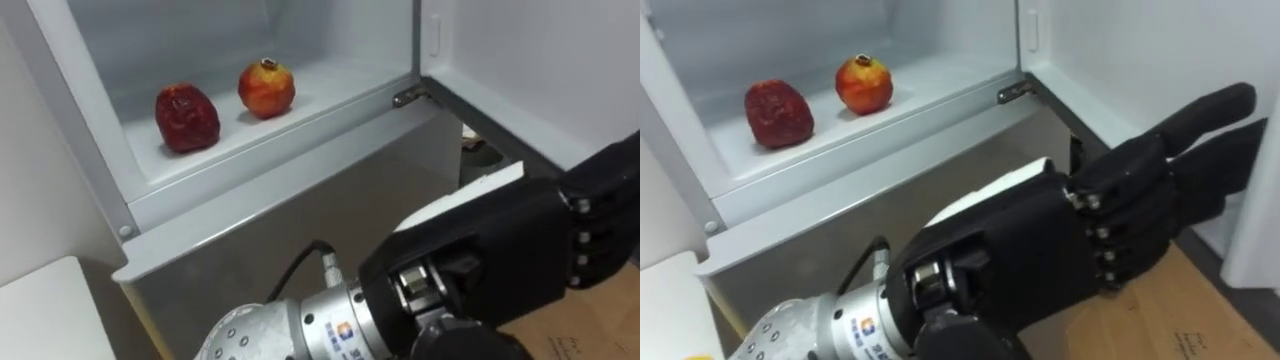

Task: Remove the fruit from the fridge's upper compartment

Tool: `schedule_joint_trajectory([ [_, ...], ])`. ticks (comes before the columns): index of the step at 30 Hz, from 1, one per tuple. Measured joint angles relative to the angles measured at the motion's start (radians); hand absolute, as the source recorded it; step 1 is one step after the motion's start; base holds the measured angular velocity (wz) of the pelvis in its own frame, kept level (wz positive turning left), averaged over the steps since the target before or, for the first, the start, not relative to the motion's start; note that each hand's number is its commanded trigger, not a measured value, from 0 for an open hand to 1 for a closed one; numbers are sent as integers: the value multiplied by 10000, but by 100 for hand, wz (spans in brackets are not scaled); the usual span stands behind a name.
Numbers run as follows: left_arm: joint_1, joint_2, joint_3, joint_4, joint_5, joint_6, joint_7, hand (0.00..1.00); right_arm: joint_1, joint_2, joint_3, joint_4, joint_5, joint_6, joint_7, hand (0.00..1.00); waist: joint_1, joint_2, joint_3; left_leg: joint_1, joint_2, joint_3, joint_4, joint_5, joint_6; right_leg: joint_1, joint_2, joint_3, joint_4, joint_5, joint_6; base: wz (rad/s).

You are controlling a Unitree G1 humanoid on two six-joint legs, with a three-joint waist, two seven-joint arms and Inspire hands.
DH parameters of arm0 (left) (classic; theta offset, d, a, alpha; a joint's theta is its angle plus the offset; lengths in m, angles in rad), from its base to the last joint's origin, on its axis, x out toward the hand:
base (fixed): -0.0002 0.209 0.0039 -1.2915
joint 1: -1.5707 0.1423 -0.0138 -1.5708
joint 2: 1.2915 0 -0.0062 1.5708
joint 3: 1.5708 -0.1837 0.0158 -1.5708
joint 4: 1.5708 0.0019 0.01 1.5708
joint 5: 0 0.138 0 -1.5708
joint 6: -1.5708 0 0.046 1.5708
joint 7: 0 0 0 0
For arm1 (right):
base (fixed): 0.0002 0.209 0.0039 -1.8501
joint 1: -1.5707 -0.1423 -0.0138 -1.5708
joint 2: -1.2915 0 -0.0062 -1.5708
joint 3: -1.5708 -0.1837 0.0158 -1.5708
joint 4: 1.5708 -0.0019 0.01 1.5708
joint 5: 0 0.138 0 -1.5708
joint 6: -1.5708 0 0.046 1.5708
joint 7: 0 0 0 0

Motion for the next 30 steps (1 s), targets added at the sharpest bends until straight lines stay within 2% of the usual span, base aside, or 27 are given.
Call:
schedule_joint_trajectory([
  [3,-250,-89,-155,126,12,-75,236,0,171,-26,2,31,4,4,-218,0,-62,119,-22,14,-5,10,8,-1,-1,3,-2,47,-9,-1,1,-3],
  [6,-390,-210,-204,303,21,-84,477,0,170,-76,-13,24,-11,9,-227,0,-276,155,-12,80,-5,59,-16,0,-1,61,-1,68,-12,-1,2,-1],
  [8,-445,-246,-286,346,25,-86,641,0,174,-120,-13,5,-10,6,-224,0,-320,166,-10,144,6,228,-28,0,-1,84,12,155,-14,-2,2,-12],
  [11,-590,-360,-365,484,35,-92,797,0,183,-147,-13,0,-8,11,-226,0,-388,204,-11,172,2,243,-27,0,-1,85,19,220,2,-1,3,-7],
  [17,-610,-250,-372,420,360,-89,1209,0,268,-144,-39,35,190,-16,-321,0,-448,198,9,292,6,258,-77,0,-2,135,46,251,-1,-2,1,-3],
  [20,-581,135,-216,17,1110,-90,1444,0,444,-132,-37,23,362,-157,-368,0,-172,114,66,354,26,225,-118,1,-3,156,83,291,20,-1,-5,-5],
  [22,-471,512,174,-486,1706,-83,1548,0,592,-90,-198,51,360,-275,-469,0,213,60,100,363,40,214,-164,1,-3,36,131,343,150,-18,-33,-11],
  [23,-428,909,705,-959,2030,-83,1677,0,636,-53,-278,136,377,-317,-554,0,431,0,131,329,56,157,-160,3,-7,-26,148,314,205,-24,-51,-12],
  [24,-405,1059,1018,-1181,2189,-83,1773,0,699,-38,-379,164,380,-330,-618,0,514,-19,125,309,66,135,-168,3,-7,-35,151,282,196,-16,-60,0],
  [26,62,1501,2553,-2124,2551,-266,2316,0,1028,11,-827,166,355,-355,-775,0,1043,-127,73,279,103,84,-162,26,-45,-34,166,137,196,-4,-100,18],
  [27,190,1602,2876,-2309,2611,-366,2507,0,1117,43,-886,155,358,-354,-824,0,1144,-170,51,259,109,45,-155,31,-54,-27,161,61,183,-3,-112,31],
  [29,443,1875,3877,-2720,3048,-626,3056,0,1475,278,-1195,136,143,-362,-1011,0,1674,-433,-51,212,112,-256,-154,38,-66,46,163,-142,167,0,-162,36],
  [30,569,1910,4137,-2793,3188,-697,3133,0,1497,339,-1280,119,19,-366,-1075,0,1811,-492,-62,238,121,-336,-155,41,-71,114,162,-203,176,11,-180,19],
])
